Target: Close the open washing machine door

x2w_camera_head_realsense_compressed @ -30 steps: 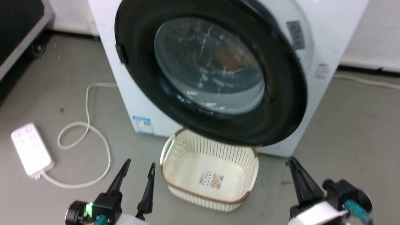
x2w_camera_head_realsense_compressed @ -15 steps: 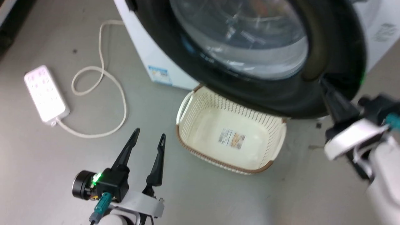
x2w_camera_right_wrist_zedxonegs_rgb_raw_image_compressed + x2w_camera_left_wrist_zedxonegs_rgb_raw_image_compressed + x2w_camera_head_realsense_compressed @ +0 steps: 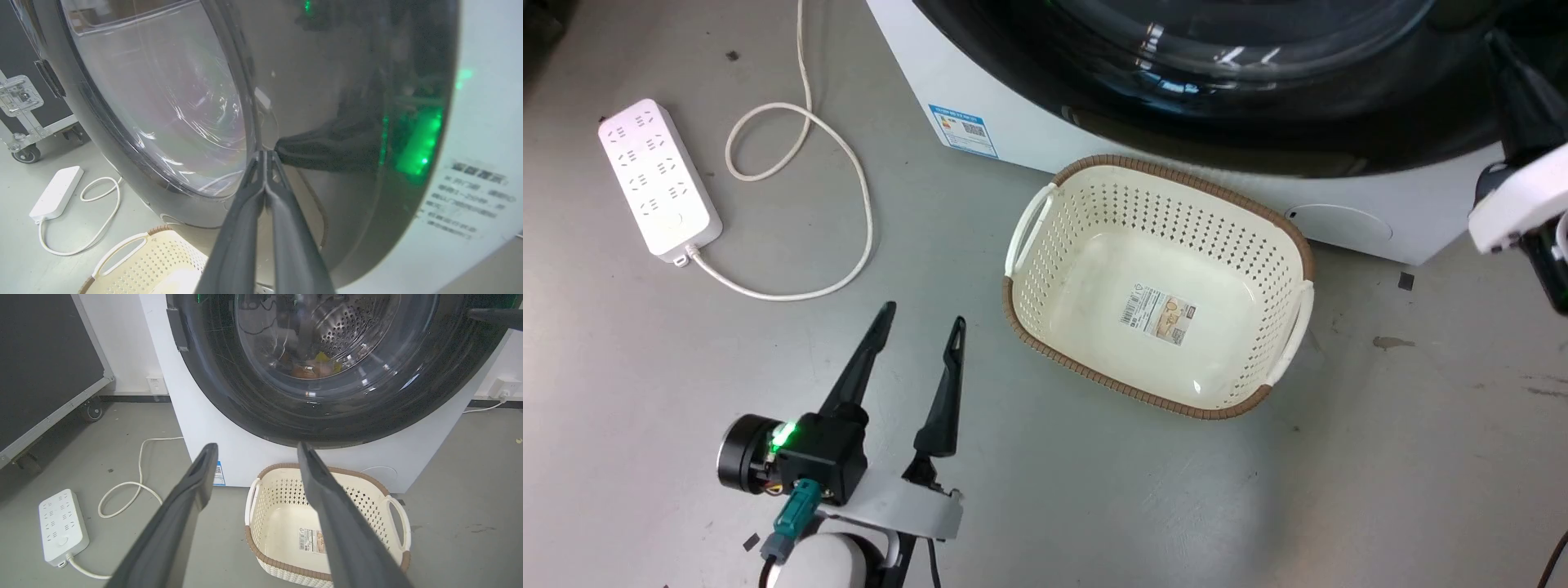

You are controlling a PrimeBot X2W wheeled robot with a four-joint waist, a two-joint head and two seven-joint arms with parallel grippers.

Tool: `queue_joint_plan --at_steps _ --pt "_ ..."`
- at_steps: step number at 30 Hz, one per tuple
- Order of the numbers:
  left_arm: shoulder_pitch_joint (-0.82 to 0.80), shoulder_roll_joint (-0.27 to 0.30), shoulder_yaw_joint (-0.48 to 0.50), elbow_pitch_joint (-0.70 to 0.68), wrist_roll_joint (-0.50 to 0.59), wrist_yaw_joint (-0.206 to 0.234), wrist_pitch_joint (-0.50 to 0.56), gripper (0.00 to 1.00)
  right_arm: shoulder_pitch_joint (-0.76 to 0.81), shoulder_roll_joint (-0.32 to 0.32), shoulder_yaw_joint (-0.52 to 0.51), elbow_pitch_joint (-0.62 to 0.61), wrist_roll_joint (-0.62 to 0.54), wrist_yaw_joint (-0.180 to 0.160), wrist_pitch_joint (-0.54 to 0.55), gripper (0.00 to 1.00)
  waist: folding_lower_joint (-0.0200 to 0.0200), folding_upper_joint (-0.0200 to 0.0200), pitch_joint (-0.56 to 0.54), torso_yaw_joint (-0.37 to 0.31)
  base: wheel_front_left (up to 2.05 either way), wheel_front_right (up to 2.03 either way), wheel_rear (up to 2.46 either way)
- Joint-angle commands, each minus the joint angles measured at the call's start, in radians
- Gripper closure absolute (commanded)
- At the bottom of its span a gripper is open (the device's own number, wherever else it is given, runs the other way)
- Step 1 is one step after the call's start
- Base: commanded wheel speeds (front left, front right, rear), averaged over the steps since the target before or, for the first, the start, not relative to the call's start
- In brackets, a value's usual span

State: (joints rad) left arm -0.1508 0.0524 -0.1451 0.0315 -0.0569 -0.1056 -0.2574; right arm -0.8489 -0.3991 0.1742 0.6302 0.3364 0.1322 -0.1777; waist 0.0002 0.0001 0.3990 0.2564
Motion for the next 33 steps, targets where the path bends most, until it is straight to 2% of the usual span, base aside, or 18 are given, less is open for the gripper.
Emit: queue_joint_plan --at_steps 1,8,15,16,17,18,22,26,27,28,33 --pt "-0.017 -0.002 0.0 -0.001 -0.005 0.01 -0.004 0.0 -0.033 0.007 -0.017 0.027 0.006 -0.002 -0.005 1.0 -0.0002 -0.0001 0.003 -0.001 0.0 0.0 0.0" --pt "-0.02 -0.002 -0.003 0.003 -0.009 0.017 -0.004 0.0 -0.102 0.037 -0.048 0.132 -0.012 -0.002 -0.043 1.0 -0.0002 -0.0001 0.01 -0.007 0.0 0.0 0.0" --pt "-0.008 -0.002 0.005 0.019 -0.008 0.017 -0.004 0.0 -0.073 0.054 -0.029 0.179 0.001 -0.002 -0.075 1.0 -0.0002 -0.0001 -0.046 -0.023 0.0 0.0 0.0" --pt "-0.004 -0.002 0.006 0.024 -0.007 0.016 -0.004 0.0 -0.058 0.059 -0.015 0.176 0.007 -0.002 -0.077 0.84 -0.0002 -0.0001 -0.06 -0.027 0.0 0.0 0.0" --pt "0.0 -0.002 0.007 0.029 -0.005 0.015 -0.004 0.0 -0.041 0.059 -0.001 0.169 0.011 -0.002 -0.079 0.56 -0.0002 -0.0001 -0.076 -0.031 0.0 0.0 0.0" --pt "0.005 -0.002 0.008 0.034 -0.002 0.014 -0.004 0.0 -0.021 0.06 0.008 0.162 0.019 -0.002 -0.081 0.0 -0.0002 -0.0001 -0.092 -0.036 0.0 0.0 0.0" --pt "0.026 -0.002 0.02 0.067 0.003 0.01 -0.004 0.0 0.084 0.062 0.01 0.101 0.03 -0.002 -0.083 0.0 -0.0002 -0.0001 -0.169 -0.061 0.0 0.0 0.0" --pt "0.052 -0.001 0.041 0.093 -0.022 0.001 -0.004 0.0 0.24 0.099 -0.069 -0.026 -0.003 -0.002 -0.084 0.0 -0.0002 -0.0001 -0.248 -0.096 0.0 0.0 0.0" --pt "0.06 0.002 0.04 0.098 -0.022 -0.003 -0.004 0.0 0.285 0.115 -0.091 -0.061 -0.017 -0.002 -0.084 0.0 -0.0002 -0.0001 -0.269 -0.106 0.0 0.0 0.0" --pt "0.085 0.006 0.045 0.114 -0.029 -0.01 -0.004 0.0 0.415 0.167 -0.153 -0.167 -0.07 -0.002 -0.084 0.0 -0.0002 -0.0001 -0.315 -0.136 0.0 0.0 0.0" --pt "0.121 0.011 0.06 0.148 -0.046 -0.017 -0.004 0.0 0.614 0.259 -0.235 -0.319 -0.192 -0.002 -0.084 0.0 -0.0002 -0.0001 -0.376 -0.183 0.0 0.0 0.0"
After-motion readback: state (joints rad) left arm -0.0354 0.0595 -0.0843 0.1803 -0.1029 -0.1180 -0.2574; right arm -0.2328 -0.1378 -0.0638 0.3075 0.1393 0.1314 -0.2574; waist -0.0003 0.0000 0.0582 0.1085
